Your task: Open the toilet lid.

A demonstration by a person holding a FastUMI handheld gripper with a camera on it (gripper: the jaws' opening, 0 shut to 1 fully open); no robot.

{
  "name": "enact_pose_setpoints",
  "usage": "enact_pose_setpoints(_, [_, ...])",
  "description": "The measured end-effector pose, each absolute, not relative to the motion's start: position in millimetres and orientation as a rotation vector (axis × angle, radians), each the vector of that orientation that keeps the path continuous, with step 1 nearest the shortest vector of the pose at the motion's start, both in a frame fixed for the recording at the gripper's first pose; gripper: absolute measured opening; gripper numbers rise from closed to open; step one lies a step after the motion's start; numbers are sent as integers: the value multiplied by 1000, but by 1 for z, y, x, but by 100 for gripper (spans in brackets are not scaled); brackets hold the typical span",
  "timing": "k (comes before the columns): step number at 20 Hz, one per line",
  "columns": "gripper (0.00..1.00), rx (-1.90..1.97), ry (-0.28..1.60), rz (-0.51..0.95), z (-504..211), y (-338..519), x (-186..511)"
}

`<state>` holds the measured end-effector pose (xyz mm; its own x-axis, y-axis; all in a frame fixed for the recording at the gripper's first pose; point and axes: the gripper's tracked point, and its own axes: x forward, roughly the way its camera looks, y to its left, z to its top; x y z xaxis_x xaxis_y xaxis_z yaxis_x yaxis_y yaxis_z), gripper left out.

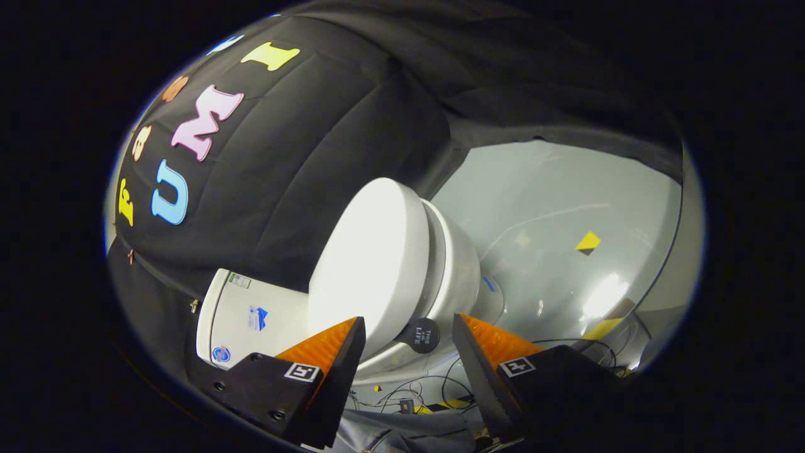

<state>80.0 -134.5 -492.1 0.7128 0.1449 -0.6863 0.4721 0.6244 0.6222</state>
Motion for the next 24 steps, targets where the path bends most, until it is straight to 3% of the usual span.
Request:
enact_pose_setpoints(4, [81, 928, 832, -200, -526, -122, 82])
enact_pose_setpoints(5, [65, 929, 836, -186, -530, -118, 84])
enact_pose_setpoints(8, [60, 927, 838, -162, -536, -113, 92])
enact_pose_setpoints(11, [39, 958, 887, -151, -548, -102, 93])
enact_pose_setpoints(14, [39, 963, 862, -146, -553, -96, 90])
enact_pose_setpoints(15, [32, 963, 826, -170, -549, -131, 118])
enact_pose_setpoints(16, [25, 984, 834, -158, -549, -108, 98])
enact_pose_setpoints(18, [25, 988, 782, -152, -537, -114, 96])
enact_pose_setpoints(19, [8, 971, 800, -152, -557, -108, 110])
enact_pose_setpoints(24, [8, 806, 826, -176, -534, -107, 102])
